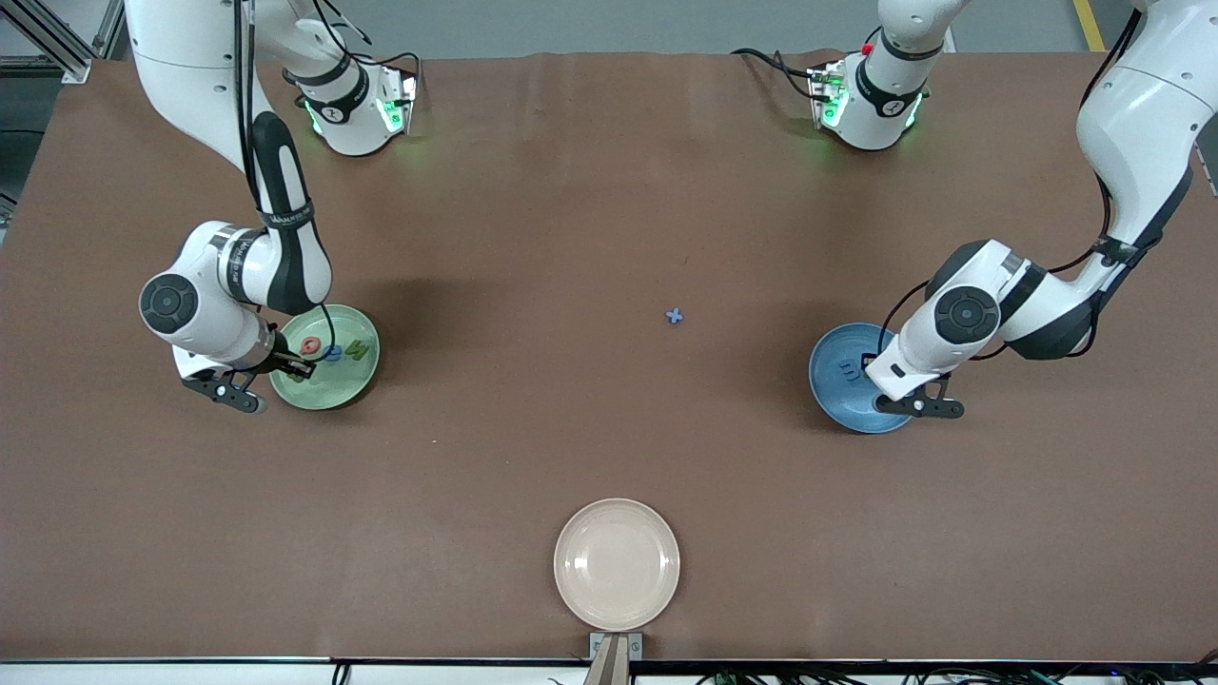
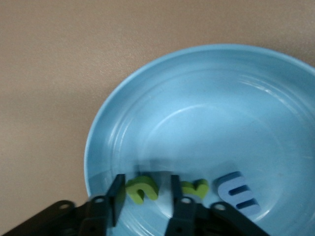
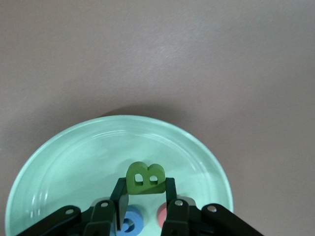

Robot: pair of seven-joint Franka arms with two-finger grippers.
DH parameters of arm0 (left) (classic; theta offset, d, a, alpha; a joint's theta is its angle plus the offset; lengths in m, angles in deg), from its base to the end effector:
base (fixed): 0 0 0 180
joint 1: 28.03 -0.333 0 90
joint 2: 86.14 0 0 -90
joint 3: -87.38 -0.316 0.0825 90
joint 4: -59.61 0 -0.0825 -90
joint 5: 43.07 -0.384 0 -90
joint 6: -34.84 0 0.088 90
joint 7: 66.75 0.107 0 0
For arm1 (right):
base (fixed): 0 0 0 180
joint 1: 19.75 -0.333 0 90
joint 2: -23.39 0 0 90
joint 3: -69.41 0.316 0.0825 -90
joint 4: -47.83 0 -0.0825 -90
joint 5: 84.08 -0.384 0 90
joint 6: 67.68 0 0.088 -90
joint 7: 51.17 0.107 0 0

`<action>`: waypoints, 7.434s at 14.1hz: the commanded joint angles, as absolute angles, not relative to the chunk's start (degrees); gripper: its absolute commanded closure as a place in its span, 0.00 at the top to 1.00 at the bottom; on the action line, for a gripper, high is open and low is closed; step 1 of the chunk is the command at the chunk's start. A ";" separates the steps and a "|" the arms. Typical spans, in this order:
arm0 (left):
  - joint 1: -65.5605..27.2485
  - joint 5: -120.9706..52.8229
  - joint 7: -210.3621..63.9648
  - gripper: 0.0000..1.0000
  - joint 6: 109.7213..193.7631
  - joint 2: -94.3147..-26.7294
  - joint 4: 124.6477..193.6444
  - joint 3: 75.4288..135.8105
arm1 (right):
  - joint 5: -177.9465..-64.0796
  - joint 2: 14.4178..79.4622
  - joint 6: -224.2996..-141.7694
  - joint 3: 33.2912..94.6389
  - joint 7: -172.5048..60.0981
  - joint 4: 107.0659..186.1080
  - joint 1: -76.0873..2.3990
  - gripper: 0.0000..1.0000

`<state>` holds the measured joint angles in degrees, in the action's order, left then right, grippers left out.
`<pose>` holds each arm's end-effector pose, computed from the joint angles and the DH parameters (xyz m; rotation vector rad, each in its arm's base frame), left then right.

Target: Sort upper and lower case letters into plates

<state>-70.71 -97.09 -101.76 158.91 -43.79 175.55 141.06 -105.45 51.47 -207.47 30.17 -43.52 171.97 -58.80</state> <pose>0.5697 -0.0773 0.1929 -2.9711 0.2168 0.1098 0.5533 -0.0068 0.2076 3.0002 -0.5912 -0.0964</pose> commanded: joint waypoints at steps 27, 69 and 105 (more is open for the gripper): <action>-32.34 -84.02 -176.08 1.00 173.88 -44.75 177.11 136.16 | -97.79 50.11 -161.90 29.78 -60.66 123.60 -41.55 1.00; -45.03 -84.90 -161.18 0.11 162.84 -50.55 173.78 141.14 | -84.52 23.22 -156.89 64.67 -57.59 139.05 -19.04 1.00; -62.92 -92.90 -127.66 0.99 159.13 -44.75 167.10 138.45 | -84.17 17.85 -146.52 64.32 -54.33 134.66 -20.27 1.00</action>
